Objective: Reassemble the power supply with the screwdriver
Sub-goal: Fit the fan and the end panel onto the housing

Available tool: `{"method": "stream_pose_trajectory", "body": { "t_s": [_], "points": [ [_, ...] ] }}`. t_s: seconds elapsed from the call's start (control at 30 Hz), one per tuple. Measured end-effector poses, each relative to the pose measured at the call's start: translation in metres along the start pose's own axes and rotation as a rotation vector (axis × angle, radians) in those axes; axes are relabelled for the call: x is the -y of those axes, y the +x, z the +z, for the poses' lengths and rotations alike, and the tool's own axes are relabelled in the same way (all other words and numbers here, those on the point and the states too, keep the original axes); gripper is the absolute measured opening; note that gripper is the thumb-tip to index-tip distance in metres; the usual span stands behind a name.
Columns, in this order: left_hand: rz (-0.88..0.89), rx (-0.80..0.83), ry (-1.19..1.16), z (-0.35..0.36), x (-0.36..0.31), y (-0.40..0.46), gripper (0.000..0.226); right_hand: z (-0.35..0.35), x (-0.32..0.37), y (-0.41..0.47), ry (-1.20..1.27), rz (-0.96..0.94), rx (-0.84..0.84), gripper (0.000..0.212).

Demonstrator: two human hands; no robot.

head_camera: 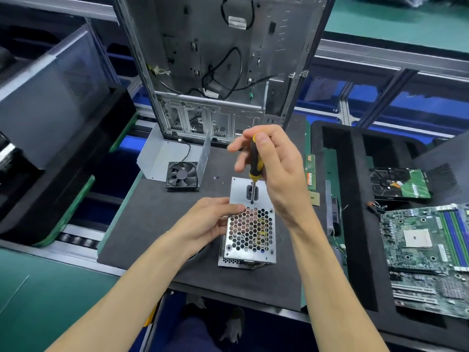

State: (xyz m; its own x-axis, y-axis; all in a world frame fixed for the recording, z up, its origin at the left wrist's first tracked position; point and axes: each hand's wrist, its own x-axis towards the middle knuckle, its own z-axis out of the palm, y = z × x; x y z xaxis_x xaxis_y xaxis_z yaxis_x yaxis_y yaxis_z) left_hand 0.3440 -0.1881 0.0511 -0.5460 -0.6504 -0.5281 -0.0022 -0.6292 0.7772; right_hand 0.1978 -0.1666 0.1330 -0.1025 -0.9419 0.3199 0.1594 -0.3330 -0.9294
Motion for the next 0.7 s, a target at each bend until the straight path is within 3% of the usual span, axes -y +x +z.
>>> {"method": "stream_pose_trajectory", "body": {
  "t_s": [0.1,0.3,0.4,0.57,0.7],
  "points": [
    [-0.003,0.006,-0.010,0.000,0.000,0.001,0.023,-0.001,-0.003,0.000,0.027,0.049,-0.051,0.019],
    [0.004,0.019,0.000,0.001,-0.001,0.001,0.017,-0.014,0.003,0.003,0.097,0.136,0.030,0.048],
    [0.008,0.018,0.006,0.002,-0.002,0.001,0.020,-0.004,0.002,0.002,0.079,0.108,-0.128,0.052],
    [0.009,0.005,0.014,0.004,-0.003,-0.001,0.026,0.027,-0.006,-0.015,-0.013,-0.120,-0.488,0.049],
    [0.010,0.011,0.016,0.004,-0.003,-0.002,0.025,0.035,-0.009,-0.018,-0.051,-0.134,-0.600,0.043]
  ]
}}
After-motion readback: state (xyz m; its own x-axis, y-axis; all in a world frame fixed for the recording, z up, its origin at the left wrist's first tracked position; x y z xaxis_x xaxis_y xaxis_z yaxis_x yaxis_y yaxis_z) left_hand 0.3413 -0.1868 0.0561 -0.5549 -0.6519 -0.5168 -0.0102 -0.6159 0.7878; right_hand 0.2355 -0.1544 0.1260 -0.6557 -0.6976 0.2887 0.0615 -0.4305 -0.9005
